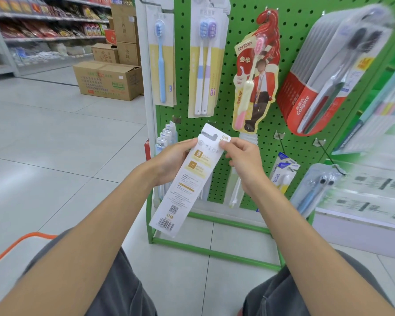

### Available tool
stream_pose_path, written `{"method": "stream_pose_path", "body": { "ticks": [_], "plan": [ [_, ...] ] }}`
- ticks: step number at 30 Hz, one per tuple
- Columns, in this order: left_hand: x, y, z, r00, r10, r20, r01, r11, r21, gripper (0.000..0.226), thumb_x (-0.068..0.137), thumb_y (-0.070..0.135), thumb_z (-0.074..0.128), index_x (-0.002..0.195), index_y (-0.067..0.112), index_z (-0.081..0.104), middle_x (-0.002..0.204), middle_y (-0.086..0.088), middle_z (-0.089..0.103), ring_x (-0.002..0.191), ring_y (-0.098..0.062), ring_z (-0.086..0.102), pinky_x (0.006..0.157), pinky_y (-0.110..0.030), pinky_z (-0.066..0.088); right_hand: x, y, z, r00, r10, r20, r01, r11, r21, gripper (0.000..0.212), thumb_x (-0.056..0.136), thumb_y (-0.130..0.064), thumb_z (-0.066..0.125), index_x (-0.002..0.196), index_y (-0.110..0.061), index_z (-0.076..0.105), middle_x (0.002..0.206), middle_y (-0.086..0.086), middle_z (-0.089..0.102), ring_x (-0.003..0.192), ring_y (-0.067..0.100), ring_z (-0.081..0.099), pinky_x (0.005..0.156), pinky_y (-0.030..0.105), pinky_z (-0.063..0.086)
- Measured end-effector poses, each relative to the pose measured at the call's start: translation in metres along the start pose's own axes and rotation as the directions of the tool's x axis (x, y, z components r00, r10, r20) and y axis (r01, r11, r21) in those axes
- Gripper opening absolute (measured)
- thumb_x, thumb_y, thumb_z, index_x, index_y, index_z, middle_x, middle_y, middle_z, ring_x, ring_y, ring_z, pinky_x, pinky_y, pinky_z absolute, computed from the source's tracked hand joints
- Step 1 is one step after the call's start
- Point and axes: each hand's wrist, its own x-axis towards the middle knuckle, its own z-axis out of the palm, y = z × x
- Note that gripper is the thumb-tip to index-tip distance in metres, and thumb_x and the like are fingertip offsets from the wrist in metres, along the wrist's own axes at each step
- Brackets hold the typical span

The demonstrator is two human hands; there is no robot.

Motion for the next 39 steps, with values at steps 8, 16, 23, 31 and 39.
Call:
{"method": "stream_pose_path", "body": {
  "ticks": [8, 16, 23, 31, 39],
  "plan": [
    [0.001, -0.001, -0.001, 0.998, 0.056, 0.0, -0.056, 0.998, -0.04, 0.032, 0.104, 0.032, 0.04, 0.121, 0.022, 0.065, 0.112, -0.006, 0.07, 0.101, -0.021, 0.066, 0.096, -0.043, 0.05, -0.003, 0.0, 0.008, 0.991, -0.114, -0.071, 0.111, 0.993, -0.032, 0.015, 0.097, -0.021, 0.058, 0.108, -0.016, 0.066, 0.087, -0.004, 0.068, 0.066, -0.001, 0.055, 0.064, 0.015, 0.042],
    [0.001, -0.003, 0.002, 0.986, 0.166, -0.019, -0.167, 0.984, -0.063, 0.041, 0.093, 0.022, 0.062, 0.134, 0.027, 0.057, 0.125, -0.01, 0.067, 0.114, -0.025, 0.065, 0.097, -0.04, 0.052, -0.011, 0.0, 0.018, 0.989, -0.13, 0.077, 0.133, 0.991, -0.032, 0.068, 0.094, -0.037, 0.062, 0.152, -0.026, 0.029, 0.129, -0.009, 0.056, 0.099, 0.0, 0.061, 0.076, 0.011, 0.046],
    [0.0, -0.003, 0.005, 0.956, 0.267, -0.125, -0.256, 0.962, 0.093, 0.059, 0.078, 0.014, 0.079, 0.133, 0.021, 0.058, 0.107, -0.009, 0.065, 0.096, -0.022, 0.071, 0.087, -0.035, 0.058, -0.014, -0.003, 0.02, 0.973, -0.118, 0.198, 0.122, 0.993, -0.008, 0.043, 0.102, -0.034, 0.049, 0.142, -0.017, 0.048, 0.135, -0.013, 0.053, 0.119, 0.006, 0.055, 0.104, 0.027, 0.043],
    [0.006, 0.019, -0.001, 0.905, 0.309, -0.291, -0.28, 0.95, 0.139, 0.02, 0.096, 0.021, 0.061, 0.113, 0.012, 0.069, 0.097, 0.004, 0.073, 0.089, -0.008, 0.067, 0.079, -0.023, 0.055, -0.007, -0.027, 0.017, 0.963, -0.268, -0.024, 0.268, 0.963, 0.032, 0.025, 0.099, -0.013, 0.053, 0.087, 0.002, 0.069, 0.07, 0.007, 0.054, 0.064, 0.007, 0.044, 0.057, 0.014, 0.036],
    [-0.011, 0.1, -0.027, 0.759, 0.47, -0.45, -0.402, 0.883, 0.244, 0.013, 0.097, 0.012, 0.058, 0.092, 0.013, 0.07, 0.084, 0.005, 0.075, 0.077, -0.008, 0.069, 0.072, -0.026, 0.06, 0.018, -0.107, 0.027, 0.92, -0.389, -0.05, 0.379, 0.914, -0.142, 0.027, 0.096, -0.019, 0.058, 0.124, -0.019, 0.061, 0.106, -0.01, 0.063, 0.092, -0.001, 0.059, 0.075, 0.008, 0.048]
  ]
}}
